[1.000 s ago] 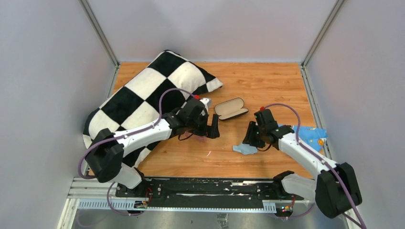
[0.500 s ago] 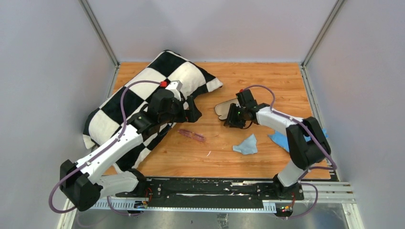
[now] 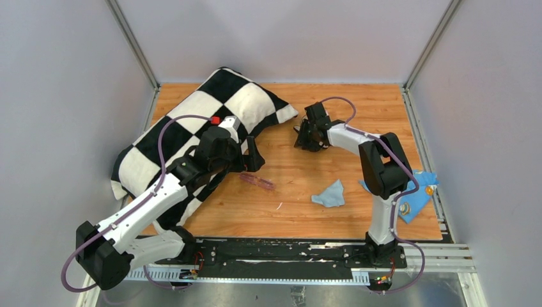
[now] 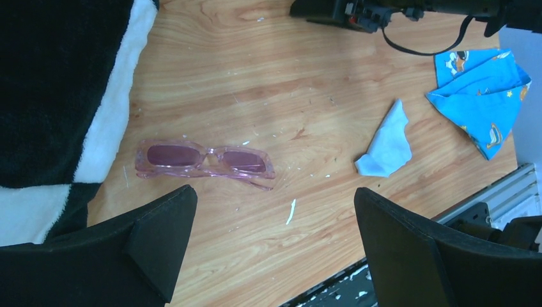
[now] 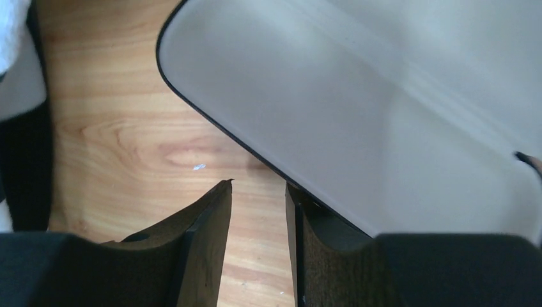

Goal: Organize the sunglasses
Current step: Move the sunglasses case at the center of the board.

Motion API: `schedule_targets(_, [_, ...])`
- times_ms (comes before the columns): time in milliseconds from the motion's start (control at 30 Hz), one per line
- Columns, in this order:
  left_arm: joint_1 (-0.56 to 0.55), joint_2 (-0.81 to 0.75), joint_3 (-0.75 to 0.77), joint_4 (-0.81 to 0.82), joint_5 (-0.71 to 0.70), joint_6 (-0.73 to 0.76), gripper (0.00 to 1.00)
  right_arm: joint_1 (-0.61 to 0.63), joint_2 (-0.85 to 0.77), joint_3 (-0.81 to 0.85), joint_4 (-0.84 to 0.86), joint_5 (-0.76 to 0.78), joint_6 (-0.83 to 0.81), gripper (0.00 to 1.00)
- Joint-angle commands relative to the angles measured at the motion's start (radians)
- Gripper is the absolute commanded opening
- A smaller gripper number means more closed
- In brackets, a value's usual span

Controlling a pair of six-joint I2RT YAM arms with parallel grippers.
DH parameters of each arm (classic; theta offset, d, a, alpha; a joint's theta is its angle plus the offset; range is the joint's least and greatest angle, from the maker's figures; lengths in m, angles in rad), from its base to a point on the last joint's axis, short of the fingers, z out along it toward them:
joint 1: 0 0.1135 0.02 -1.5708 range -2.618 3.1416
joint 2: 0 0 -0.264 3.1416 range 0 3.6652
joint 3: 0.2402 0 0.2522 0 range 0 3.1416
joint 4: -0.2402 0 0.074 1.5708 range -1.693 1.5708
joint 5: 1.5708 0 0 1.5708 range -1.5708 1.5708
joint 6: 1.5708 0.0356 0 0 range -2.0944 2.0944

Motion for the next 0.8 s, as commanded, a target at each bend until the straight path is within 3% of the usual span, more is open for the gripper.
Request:
schedule_targets(0, [0.004, 0.019, 0.003, -0.034, 0.001, 0.026, 1.00, -0.031, -0.022, 0.017, -0.067, 0.176, -0.019, 0.43])
schedule_targets(167, [0.004, 0.058, -0.003, 0.020, 0.088, 0.042, 1.00, -0.110, -0.040, -0.026, -0.073, 0.149, -0.016, 0.46])
schedule_targets(400, [0.004, 0.121, 0.013, 0.050, 0.183, 0.065, 1.00, -0.124, -0.082, -0.076, -0.066, 0.114, -0.068, 0.44])
schedule_targets(533, [0.003, 0.161, 0.036, 0.072, 0.347, 0.133, 1.00, -0.118, -0.196, -0.188, -0.049, 0.088, -0.128, 0.45])
schedule_targets(767, [-0.004, 0.222, 0.047, 0.109, 0.453, 0.170, 1.00, -0.112, -0.510, -0.417, -0.188, 0.234, -0.166, 0.49])
